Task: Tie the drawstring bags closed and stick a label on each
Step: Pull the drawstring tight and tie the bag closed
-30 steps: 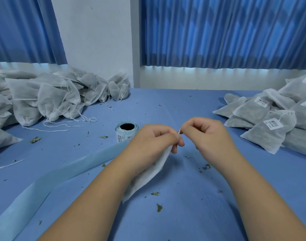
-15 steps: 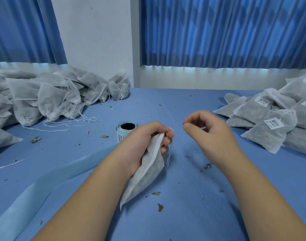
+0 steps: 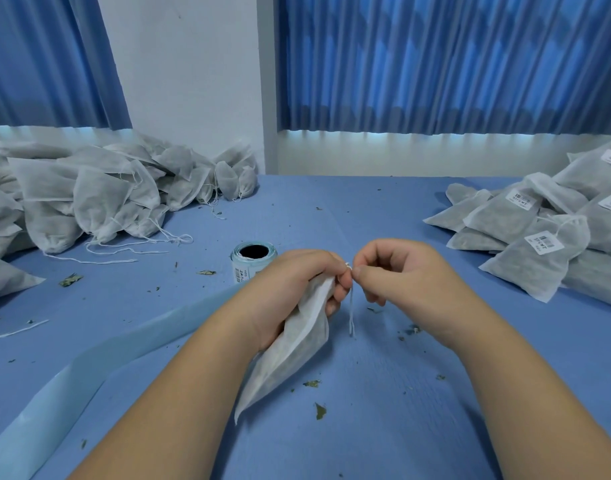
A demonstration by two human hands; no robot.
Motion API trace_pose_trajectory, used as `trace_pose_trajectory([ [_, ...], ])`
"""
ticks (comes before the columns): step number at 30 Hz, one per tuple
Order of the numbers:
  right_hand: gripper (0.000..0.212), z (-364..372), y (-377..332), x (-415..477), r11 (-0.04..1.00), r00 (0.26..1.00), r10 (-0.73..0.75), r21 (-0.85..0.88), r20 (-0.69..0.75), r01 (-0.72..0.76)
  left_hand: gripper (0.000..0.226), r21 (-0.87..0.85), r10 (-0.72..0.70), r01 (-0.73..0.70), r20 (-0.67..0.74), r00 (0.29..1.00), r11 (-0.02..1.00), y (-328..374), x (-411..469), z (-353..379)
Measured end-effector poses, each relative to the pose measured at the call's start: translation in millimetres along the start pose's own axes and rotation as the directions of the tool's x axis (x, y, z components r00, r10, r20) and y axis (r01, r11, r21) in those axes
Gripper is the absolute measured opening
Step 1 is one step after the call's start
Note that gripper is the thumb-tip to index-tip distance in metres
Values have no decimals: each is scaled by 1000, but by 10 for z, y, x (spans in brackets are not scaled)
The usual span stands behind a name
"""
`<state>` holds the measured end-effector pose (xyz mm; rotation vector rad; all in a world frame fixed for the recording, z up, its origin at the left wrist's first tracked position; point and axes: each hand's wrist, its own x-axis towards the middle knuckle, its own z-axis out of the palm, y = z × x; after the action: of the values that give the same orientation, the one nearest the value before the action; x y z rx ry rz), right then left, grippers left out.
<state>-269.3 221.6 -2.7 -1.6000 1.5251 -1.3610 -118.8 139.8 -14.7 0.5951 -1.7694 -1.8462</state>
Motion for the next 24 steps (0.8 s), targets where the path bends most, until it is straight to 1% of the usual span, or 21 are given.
trace_pose_trajectory([
  [4, 19, -9, -5, -4, 1000, 1000, 15, -13, 3, -15, 15, 73, 25, -26, 14, 1000, 997, 41, -39, 19],
  [6, 13, -19, -16, -13, 1000, 1000, 18, -6, 16, -18, 13, 98, 37, -38, 12, 999, 994, 66, -62, 34],
  [7, 10, -21, -22, -16, 1000, 1000, 19, -5, 24, -19, 12, 102, 40, -40, 4, 999, 994, 77, -71, 39],
  [11, 10, -30, -14, -20, 1000, 999, 15, -7, 44, -15, 10, 128, 47, -41, -42, 998, 991, 111, -105, 61],
  [16, 10, -40, 11, -12, 999, 998, 31, -38, 48, -29, 10, 220, 77, -49, -119, 990, 974, 135, -133, 103],
  [24, 9, -44, 26, -5, 998, 999, 36, -59, 40, -33, 9, 314, 117, -52, -191, 975, 948, 105, -116, 98],
])
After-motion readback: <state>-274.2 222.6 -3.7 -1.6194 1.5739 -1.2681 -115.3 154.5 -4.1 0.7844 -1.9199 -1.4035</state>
